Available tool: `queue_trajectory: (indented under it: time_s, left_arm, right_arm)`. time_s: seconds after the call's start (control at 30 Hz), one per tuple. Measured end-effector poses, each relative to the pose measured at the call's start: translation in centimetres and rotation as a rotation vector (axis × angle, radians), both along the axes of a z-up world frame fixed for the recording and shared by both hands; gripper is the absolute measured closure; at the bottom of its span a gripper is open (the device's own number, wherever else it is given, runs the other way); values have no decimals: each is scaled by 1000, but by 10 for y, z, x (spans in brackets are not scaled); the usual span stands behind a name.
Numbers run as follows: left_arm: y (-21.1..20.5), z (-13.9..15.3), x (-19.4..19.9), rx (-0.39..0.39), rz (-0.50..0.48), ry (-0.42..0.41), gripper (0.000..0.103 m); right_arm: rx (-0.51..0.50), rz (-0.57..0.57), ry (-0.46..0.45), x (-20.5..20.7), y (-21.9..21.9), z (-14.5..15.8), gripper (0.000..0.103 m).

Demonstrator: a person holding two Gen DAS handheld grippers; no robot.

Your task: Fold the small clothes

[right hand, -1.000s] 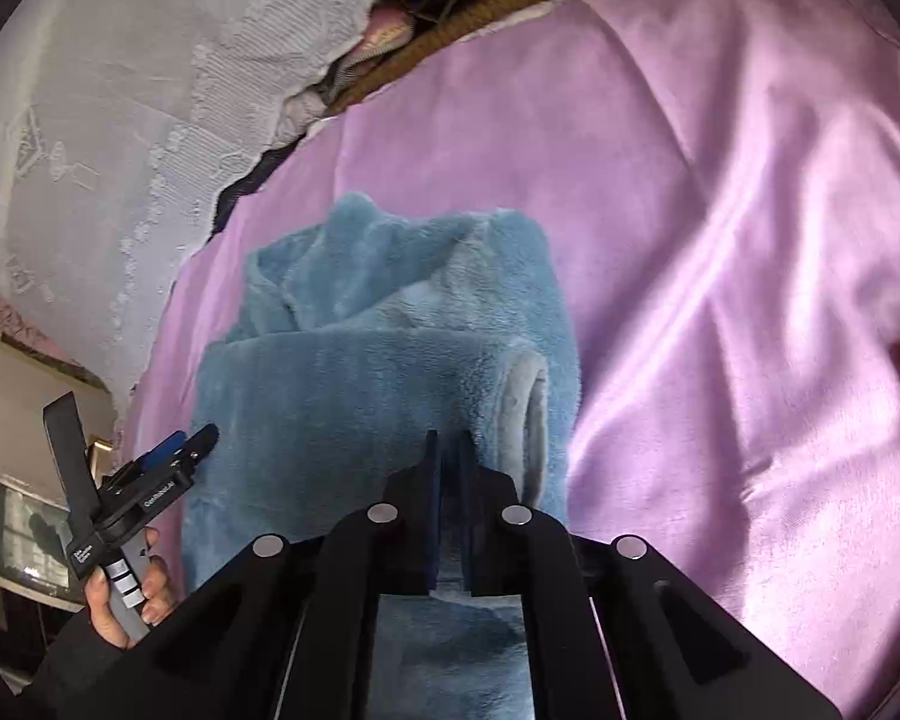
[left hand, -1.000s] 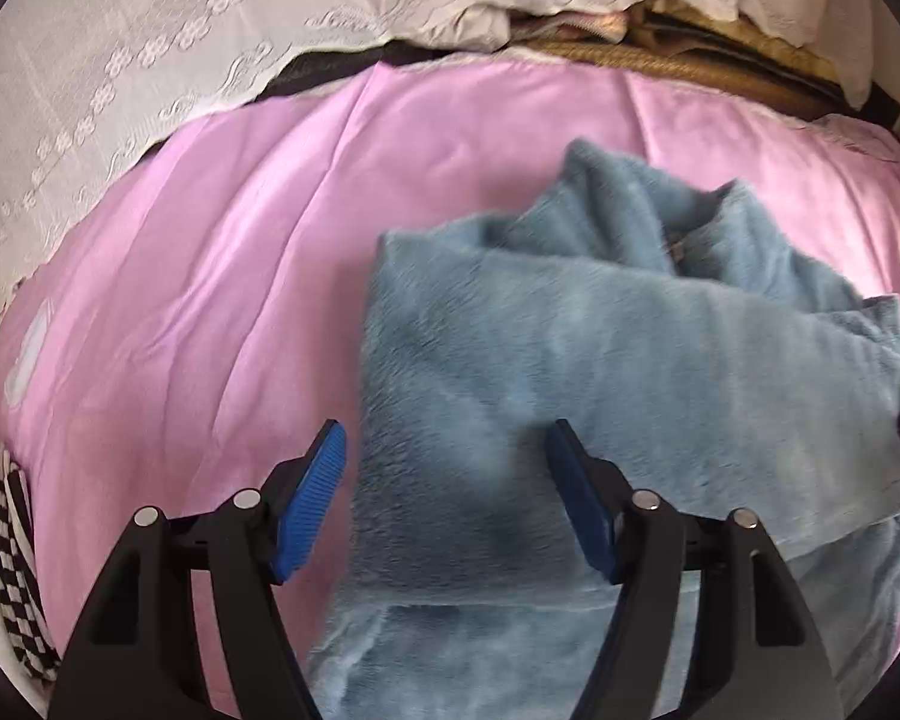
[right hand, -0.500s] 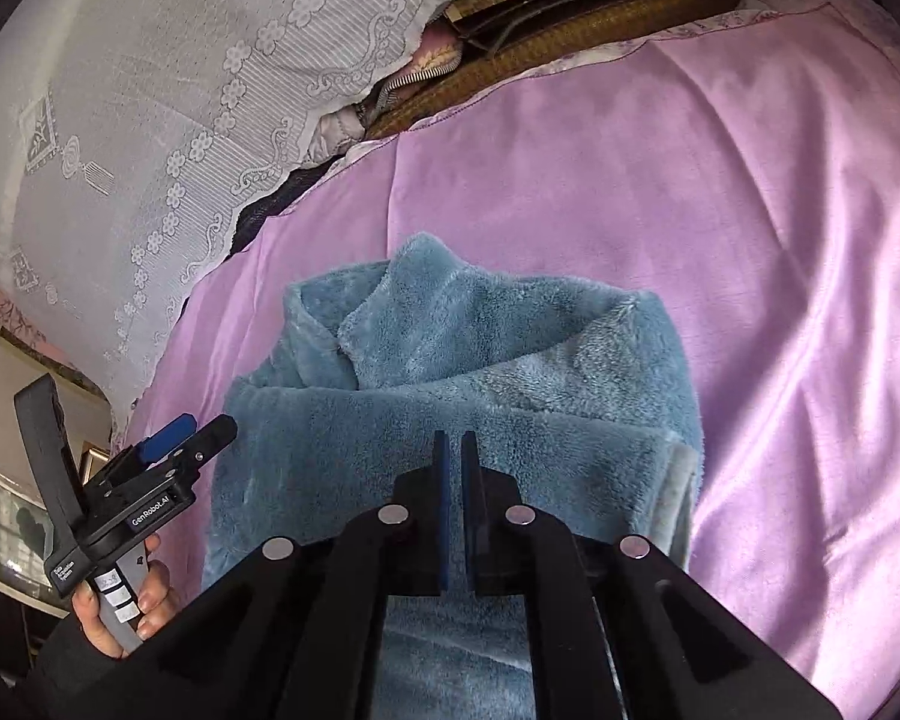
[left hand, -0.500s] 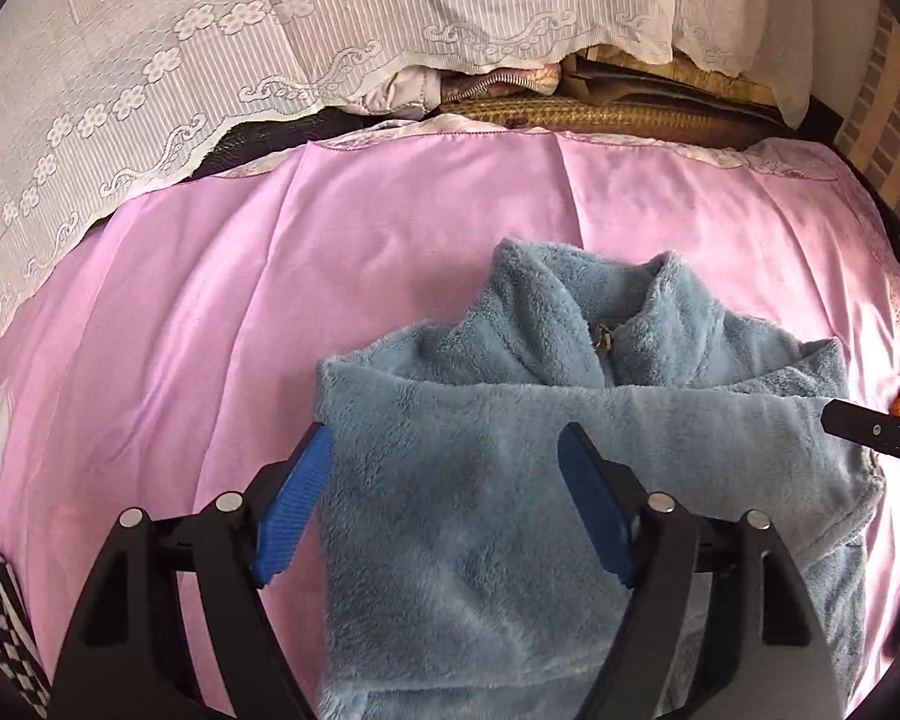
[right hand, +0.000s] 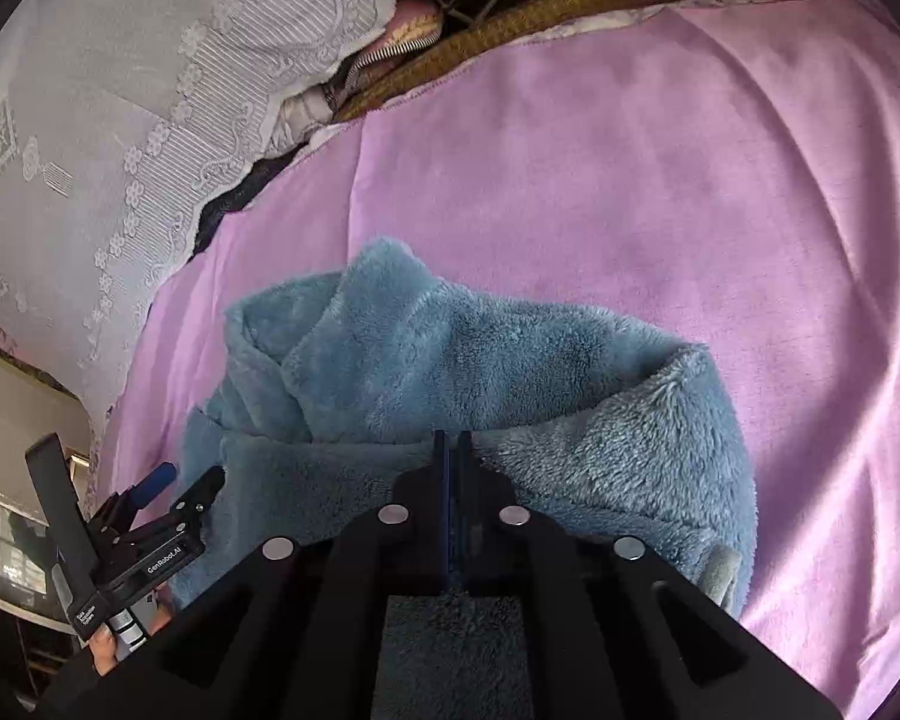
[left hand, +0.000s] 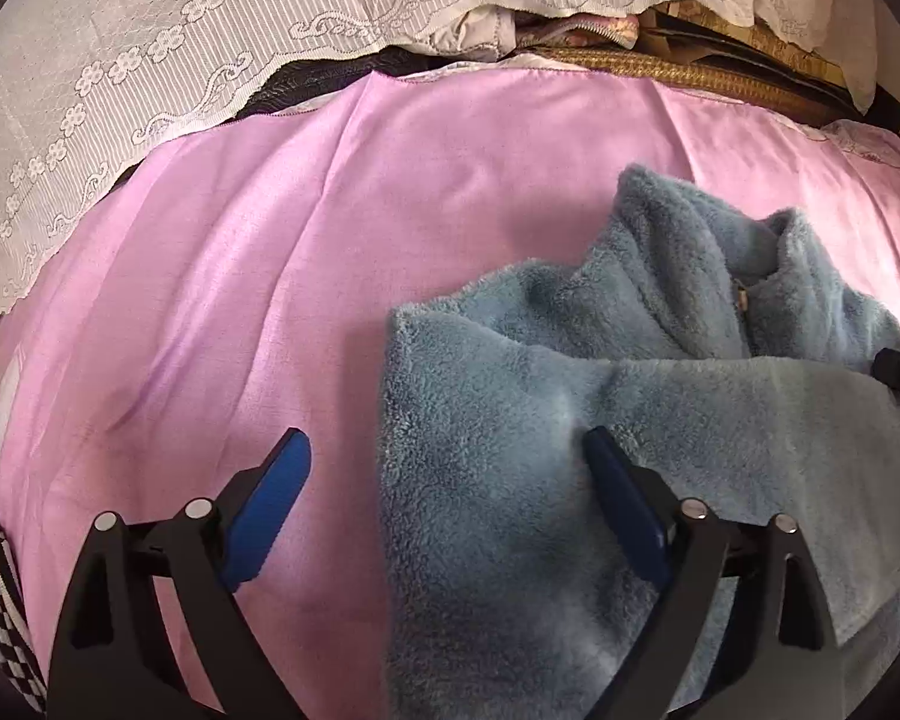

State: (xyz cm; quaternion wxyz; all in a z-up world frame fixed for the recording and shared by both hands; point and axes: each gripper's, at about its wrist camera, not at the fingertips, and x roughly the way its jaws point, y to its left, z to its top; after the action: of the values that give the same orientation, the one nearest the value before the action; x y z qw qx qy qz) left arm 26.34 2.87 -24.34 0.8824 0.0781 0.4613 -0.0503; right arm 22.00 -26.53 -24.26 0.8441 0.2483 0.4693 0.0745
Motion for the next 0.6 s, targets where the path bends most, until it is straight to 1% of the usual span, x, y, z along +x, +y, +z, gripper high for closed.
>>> queue_trajectory:
  time_s: [0.03,0.07,0.13,0.2,0.23,0.27,0.3,0.33,0.37,0.4,0.47,0.5,0.57,0.6]
  left_arm:
    - [2,7,-7,-15,-24,-4,25]
    - [4,14,-16,-29,-44,-16,25]
    - [6,21,-34,-45,-83,-26,25]
    - [5,10,-43,-5,-99,4,24]
    - [5,0,-45,27,-94,28,22]
    - [7,-10,-46,23,-88,52,20]
    - [13,-15,-46,-5,-64,62,15]
    - [19,-15,-45,-36,-30,78,12]
    - [23,-13,-44,-64,-3,99,13]
    - [25,-7,-45,-78,19,106,14]
    - [27,5,-54,-76,21,83,17]
    - [28,11,-63,-76,15,71,17]
    - [31,21,-80,-88,-4,65,17]
    - [32,25,-91,-90,-8,64,17]
  right_arm:
    - [-20,18,-28,-10,2,9,97]
    - [-41,32,-43,-21,4,16,97]
    - [-45,53,-51,-44,8,22,97]
    - [-51,75,-29,-61,11,18,96]
    - [-67,79,2,-66,12,10,97]
    - [-72,77,50,-68,10,-1,98]
    - [-34,77,88,-68,5,-13,102]
    - [16,52,92,-68,-3,-17,103]
    - [40,23,102,-71,-9,-15,103]
    - [39,0,107,-73,-11,-8,102]
    - [-19,7,61,-83,-7,14,91]
    - [-51,27,39,-90,-5,24,80]
    - [-85,47,11,-107,1,40,73]
    - [-90,59,5,-117,4,44,73]
